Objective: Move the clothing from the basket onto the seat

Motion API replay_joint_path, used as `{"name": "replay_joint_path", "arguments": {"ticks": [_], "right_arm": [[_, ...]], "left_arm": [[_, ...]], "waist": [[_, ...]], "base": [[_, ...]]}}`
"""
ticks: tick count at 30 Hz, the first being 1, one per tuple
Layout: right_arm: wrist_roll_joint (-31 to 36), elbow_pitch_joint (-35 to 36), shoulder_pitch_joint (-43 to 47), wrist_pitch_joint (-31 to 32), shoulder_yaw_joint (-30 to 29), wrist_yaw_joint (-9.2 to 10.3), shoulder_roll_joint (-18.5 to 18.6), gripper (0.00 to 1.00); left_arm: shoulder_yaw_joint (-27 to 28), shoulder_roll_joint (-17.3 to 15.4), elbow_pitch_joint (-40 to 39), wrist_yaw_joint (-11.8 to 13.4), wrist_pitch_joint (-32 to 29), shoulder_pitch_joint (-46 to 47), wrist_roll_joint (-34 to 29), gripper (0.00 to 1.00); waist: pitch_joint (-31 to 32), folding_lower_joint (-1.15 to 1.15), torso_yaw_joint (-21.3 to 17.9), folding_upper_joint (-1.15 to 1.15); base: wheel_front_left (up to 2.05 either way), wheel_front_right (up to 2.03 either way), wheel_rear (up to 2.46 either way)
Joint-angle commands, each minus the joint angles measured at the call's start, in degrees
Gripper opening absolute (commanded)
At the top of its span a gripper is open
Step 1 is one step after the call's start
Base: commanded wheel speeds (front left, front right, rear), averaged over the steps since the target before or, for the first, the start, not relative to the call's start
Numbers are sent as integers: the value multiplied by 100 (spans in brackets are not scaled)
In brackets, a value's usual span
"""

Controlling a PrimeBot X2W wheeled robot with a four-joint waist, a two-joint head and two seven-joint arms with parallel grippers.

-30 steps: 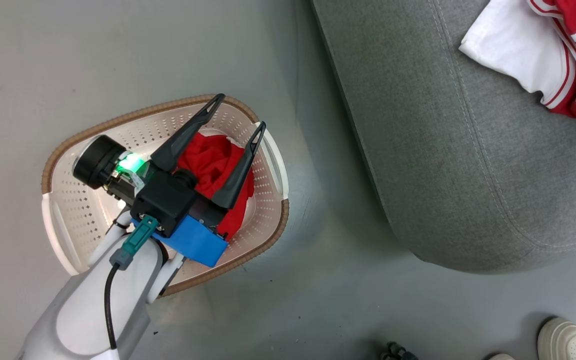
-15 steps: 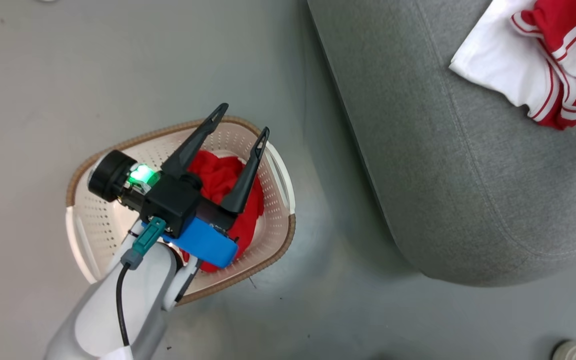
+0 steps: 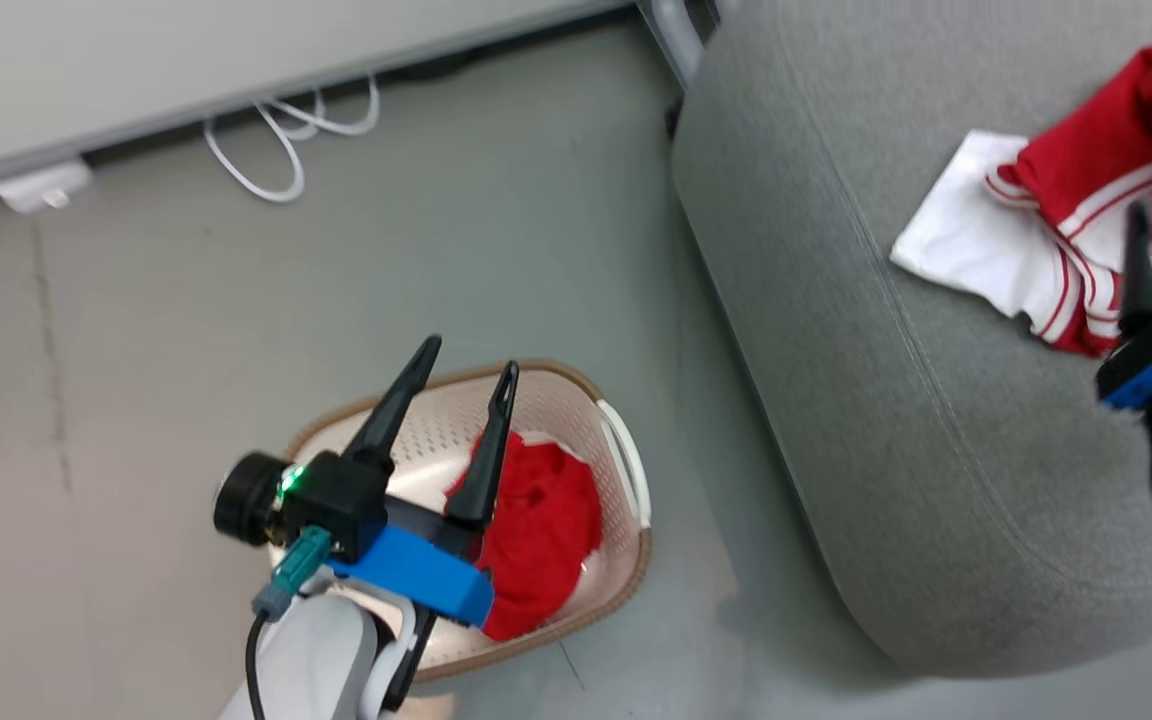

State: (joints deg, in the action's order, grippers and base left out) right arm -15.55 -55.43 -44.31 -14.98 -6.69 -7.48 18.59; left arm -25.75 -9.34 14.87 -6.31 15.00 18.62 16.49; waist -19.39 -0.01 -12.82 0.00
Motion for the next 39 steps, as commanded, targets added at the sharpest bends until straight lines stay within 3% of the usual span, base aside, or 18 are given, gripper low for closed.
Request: {"name": "replay_joint_path", "arguments": {"ticks": [1, 17, 27, 39], "right_arm": [[-19, 150, 291, -28, 38, -2, -54, 100], [250, 2460, 2659, 416, 197, -2, -852, 100], [566, 3915, 3755, 972, 221, -2, -1371, 100], [533, 4637, 4187, 1316, 338, -3, -1543, 100]], "left_arm": [[105, 57, 47, -41, 26, -183, -23, 100], [1324, 379, 320, -103, 27, -1332, -164, 100], [1802, 415, 458, -123, 27, -1509, -263, 100], [1971, 411, 527, -116, 27, -1577, -281, 100]], "waist": [[524, 1, 372, 0], [1834, 1, 1107, 0], [1991, 1, 1352, 0], [1969, 1, 1381, 0]], "base": [[0, 0, 0], [0, 0, 0], [0, 0, 0], [0, 0, 0]]}}
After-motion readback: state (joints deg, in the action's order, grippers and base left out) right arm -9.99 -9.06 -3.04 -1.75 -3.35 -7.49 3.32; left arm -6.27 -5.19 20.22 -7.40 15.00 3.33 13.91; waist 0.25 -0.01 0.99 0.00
